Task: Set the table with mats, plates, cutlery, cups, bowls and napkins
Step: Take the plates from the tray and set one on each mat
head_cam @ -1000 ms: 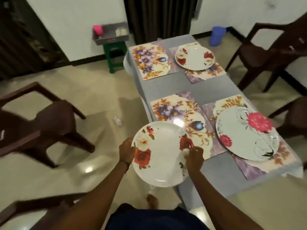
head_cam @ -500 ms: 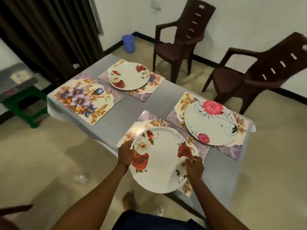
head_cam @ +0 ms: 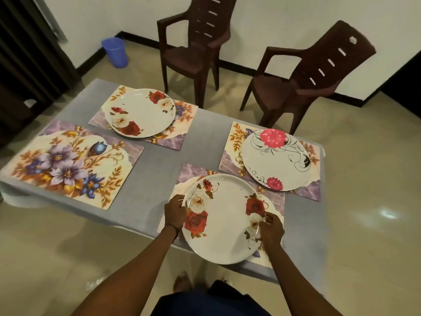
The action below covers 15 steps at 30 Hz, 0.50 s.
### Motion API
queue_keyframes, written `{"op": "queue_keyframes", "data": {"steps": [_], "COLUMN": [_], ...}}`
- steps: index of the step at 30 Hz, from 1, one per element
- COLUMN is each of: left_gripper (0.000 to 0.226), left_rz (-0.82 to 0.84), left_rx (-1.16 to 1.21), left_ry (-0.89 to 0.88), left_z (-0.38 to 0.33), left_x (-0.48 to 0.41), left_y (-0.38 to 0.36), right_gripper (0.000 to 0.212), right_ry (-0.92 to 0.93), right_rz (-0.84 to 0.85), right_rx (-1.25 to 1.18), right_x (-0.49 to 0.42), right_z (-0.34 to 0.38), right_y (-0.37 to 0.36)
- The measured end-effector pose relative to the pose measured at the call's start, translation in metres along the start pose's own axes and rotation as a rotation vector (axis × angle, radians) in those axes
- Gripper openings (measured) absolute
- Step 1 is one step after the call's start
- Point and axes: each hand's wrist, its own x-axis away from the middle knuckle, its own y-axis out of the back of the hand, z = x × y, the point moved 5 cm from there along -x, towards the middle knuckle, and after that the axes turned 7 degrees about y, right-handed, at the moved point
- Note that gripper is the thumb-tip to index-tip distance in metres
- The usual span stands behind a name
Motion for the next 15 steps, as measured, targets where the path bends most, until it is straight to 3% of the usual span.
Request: {"op": "queue_keyframes", "data": {"steps": [3, 15], "left_gripper": [0.016, 0.011], "left_rz": [-0.023, 0.038], "left_rx": [-0.041, -0.190], "left_ry": [-0.039, -0.002], "left_z": [-0.015, -0.020], "left_x": [-0.013, -0.044], "left_y": [0.007, 0.004], "right_gripper": [0.035, 0.033], "right_ry": [-0.012, 0.026], "right_rz": [-0.009, 0.007], "right_rx": [0.027, 0.049], "right_x": [0.000, -0.010], "right_z": [0.006, 0.008], "right_y": [-0.006, -0.017]}}
